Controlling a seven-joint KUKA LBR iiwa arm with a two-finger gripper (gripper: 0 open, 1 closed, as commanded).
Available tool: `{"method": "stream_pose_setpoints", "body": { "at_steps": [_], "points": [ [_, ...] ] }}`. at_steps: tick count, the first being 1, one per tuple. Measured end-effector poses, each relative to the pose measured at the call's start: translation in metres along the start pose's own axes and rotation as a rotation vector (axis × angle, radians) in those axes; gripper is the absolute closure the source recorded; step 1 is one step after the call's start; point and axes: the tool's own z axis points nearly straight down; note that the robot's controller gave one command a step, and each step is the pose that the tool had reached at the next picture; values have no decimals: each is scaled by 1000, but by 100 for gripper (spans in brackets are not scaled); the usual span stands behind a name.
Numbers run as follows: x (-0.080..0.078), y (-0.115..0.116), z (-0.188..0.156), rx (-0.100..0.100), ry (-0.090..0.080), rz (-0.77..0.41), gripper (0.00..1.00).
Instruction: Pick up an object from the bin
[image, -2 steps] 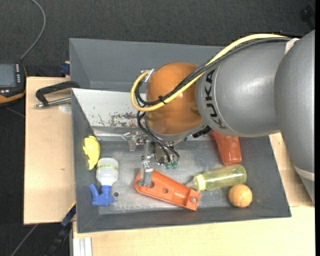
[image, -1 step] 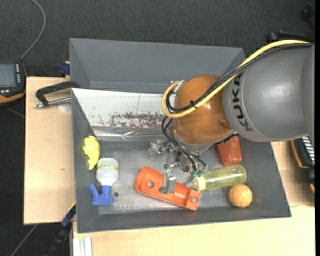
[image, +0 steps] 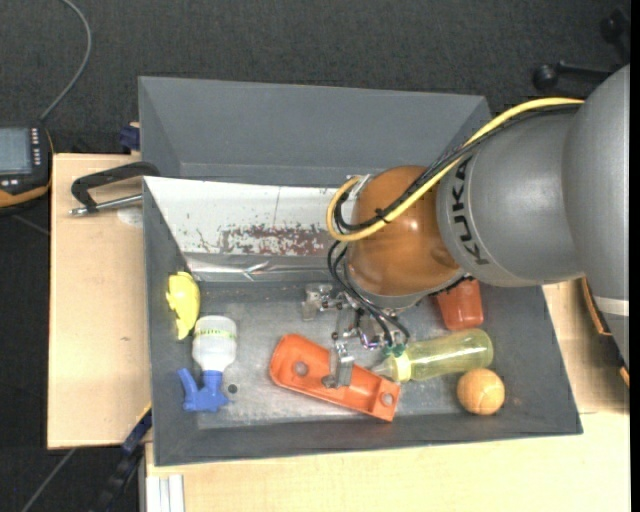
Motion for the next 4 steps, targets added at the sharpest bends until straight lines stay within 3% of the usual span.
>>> {"method": "stream_pose_setpoints", "body": {
  "at_steps": [1, 2, 4],
  "points": [
    [6, 6, 21, -3, 5, -192, 0],
    [4, -1, 27, -2, 0, -438, 100],
    [2, -6, 27, -4, -4, -423, 100]
  ]
}}
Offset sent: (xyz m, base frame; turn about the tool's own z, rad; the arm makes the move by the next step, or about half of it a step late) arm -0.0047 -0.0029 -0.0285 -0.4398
